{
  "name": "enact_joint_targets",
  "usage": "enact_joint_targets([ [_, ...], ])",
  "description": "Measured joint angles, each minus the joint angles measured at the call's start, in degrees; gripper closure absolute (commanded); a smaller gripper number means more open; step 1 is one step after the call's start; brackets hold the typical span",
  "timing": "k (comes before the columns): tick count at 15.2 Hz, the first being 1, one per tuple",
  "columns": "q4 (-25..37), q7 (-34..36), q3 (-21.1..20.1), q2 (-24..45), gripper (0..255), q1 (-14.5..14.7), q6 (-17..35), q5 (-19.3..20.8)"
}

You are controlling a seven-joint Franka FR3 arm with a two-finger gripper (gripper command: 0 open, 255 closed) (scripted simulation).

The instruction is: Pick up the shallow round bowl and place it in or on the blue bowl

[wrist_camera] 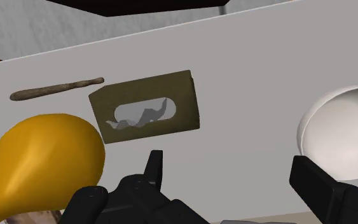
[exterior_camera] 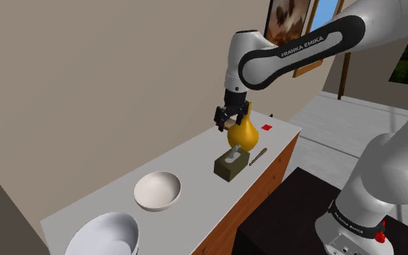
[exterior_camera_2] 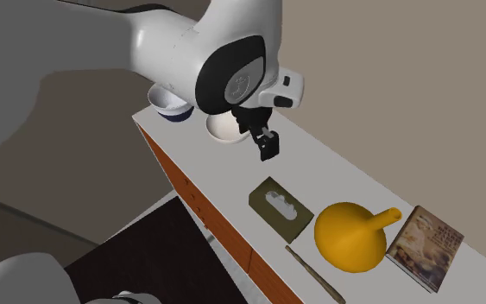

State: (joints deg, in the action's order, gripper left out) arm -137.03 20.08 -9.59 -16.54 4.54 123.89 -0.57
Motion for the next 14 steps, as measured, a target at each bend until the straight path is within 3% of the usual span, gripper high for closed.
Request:
enact_joint_targets([
  [14, 12.1, 10.4, -4.9, 27.9, 0, 3.9, 13.6, 3.7],
])
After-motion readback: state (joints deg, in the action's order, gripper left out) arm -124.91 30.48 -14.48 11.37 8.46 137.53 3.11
